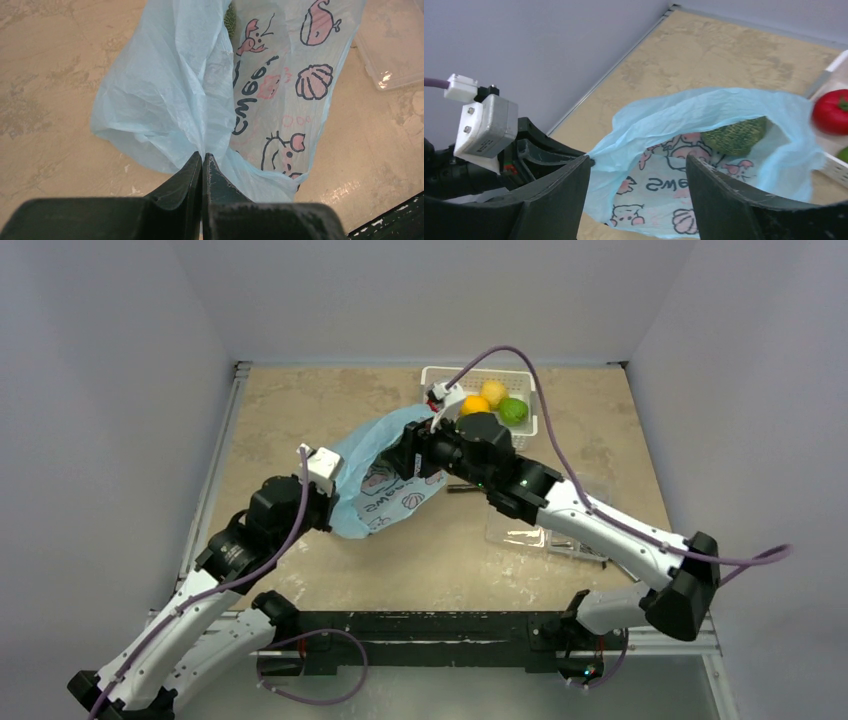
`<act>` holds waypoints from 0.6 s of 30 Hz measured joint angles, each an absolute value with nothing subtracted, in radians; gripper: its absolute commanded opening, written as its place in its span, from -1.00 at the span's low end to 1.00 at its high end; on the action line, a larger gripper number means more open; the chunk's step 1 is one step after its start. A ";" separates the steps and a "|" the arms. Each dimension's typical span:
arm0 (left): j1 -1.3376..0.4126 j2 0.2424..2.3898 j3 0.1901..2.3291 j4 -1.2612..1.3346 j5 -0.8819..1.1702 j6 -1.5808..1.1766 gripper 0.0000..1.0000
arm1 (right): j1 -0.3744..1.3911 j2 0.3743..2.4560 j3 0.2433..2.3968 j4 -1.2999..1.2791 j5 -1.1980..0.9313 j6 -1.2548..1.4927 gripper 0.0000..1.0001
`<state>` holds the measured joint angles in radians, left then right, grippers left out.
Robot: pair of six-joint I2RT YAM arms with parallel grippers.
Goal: Take the fake fruits out of the plastic bag
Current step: Adjust the fake fruit in the plastic bag.
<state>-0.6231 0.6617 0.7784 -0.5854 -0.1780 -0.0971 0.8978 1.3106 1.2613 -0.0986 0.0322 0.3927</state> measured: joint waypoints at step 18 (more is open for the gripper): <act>-0.629 0.559 0.778 -0.566 -0.196 -0.098 -1.00 | 0.909 1.806 1.385 -0.034 0.302 0.529 -0.15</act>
